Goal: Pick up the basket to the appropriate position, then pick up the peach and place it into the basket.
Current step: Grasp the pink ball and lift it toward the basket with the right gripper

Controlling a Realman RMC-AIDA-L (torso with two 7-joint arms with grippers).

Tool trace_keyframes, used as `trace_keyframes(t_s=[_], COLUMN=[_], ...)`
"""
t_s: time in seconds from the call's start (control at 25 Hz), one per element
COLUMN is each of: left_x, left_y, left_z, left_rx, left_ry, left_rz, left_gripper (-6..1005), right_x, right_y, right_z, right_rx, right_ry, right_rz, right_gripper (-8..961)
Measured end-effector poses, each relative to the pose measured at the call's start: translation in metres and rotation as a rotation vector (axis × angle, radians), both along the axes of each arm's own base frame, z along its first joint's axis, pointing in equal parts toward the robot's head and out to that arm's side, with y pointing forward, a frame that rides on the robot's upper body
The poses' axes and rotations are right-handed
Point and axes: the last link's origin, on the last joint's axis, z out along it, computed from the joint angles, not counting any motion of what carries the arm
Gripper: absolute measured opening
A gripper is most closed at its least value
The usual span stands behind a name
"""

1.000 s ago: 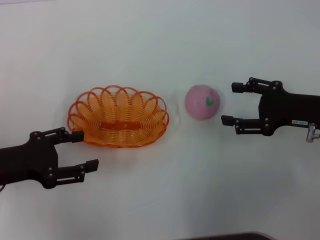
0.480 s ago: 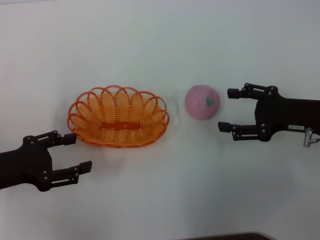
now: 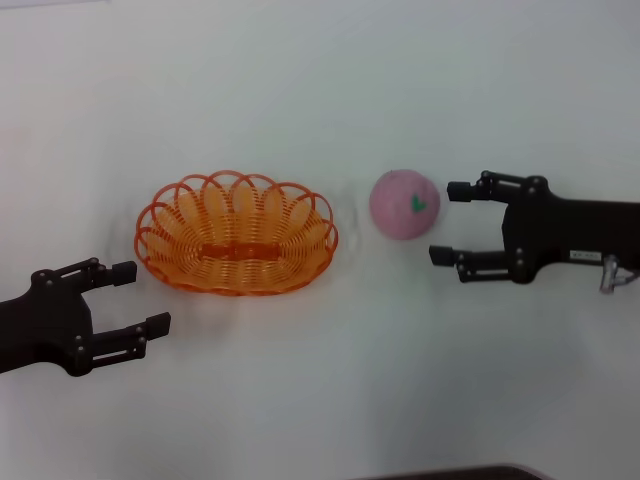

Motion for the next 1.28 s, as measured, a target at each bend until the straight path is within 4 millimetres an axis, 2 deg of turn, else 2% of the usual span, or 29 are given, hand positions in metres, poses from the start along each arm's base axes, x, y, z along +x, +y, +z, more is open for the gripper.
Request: trace_keyframes(t_s=[0.32, 0.48, 0.96, 1.04, 1.24, 1.28], left_x=[0.001, 0.001, 0.006, 0.005, 0.005, 0.005], left_y=[0.001, 0.001, 0.000, 0.000, 0.000, 0.000], left_z=[0.000, 0.000, 0.002, 0.003, 0.003, 0.003], left_rx=[0.002, 0.000, -0.019, -0.017, -0.019, -0.019], left_ry=[-0.006, -0.007, -0.038, -0.037, -0.035, -0.035], left_rz=[0.000, 0.001, 0.004, 0.007, 0.008, 0.008], left_gripper=[797, 794, 792, 792, 792, 792], right_x=[-0.012, -0.019, -0.049, -0.057, -0.071, -0.072], right_y=[0.019, 0.037, 0.073, 0.078, 0.088, 0.090], right_z=[0.021, 0.028, 0.055, 0.057, 0.055, 0.054], right_rx=[-0.187, -0.308, -0.334, -0.342, -0.353, -0.352], right_ry=[0.132, 0.097, -0.018, -0.047, -0.170, -0.202], right_rz=[-0.303, -0.520, -0.765, -0.770, -0.802, -0.815], right_gripper=[803, 801, 795, 794, 703, 716])
